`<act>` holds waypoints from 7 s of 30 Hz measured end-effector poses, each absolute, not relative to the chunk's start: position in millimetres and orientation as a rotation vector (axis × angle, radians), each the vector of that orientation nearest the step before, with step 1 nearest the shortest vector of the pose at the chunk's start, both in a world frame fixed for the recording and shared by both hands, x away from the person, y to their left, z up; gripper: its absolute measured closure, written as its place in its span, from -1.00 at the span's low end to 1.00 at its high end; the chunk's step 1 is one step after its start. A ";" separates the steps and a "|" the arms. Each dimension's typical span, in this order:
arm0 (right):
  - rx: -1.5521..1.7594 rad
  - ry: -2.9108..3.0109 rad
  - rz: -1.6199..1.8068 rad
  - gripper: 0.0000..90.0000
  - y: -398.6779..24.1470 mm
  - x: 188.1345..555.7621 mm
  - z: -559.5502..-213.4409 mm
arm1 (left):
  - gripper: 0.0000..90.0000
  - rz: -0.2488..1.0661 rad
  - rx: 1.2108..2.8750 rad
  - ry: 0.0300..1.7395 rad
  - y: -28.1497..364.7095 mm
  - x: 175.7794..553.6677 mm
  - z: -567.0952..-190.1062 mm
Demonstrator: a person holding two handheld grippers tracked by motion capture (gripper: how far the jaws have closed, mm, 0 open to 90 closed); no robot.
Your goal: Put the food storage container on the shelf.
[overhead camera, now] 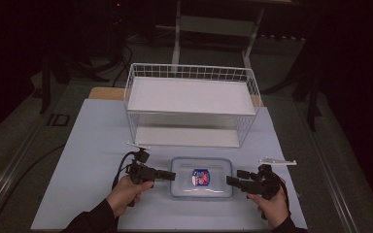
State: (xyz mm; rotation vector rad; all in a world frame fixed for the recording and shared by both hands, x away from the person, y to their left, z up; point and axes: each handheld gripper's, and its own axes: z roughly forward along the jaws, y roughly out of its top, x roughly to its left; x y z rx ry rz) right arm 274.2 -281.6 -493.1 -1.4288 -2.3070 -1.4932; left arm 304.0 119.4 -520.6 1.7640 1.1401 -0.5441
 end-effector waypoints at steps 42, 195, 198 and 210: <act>-1.395 -2.130 -1.325 0.07 -286.4 280.6 -502.3 | 0.28 -0.470 1.826 1.071 116.7 283.4 -509.9; -1.254 -2.431 -1.615 1.00 -208.5 375.3 -321.4 | -0.99 0.149 1.652 0.827 153.6 329.5 -367.4; -1.267 -2.437 -1.583 1.00 -206.6 378.0 -329.1 | -0.99 0.180 1.679 0.825 150.1 315.6 -384.2; -1.375 -2.460 -1.545 1.00 -200.8 404.3 -342.6 | -0.99 0.167 1.719 0.806 141.6 293.4 -418.8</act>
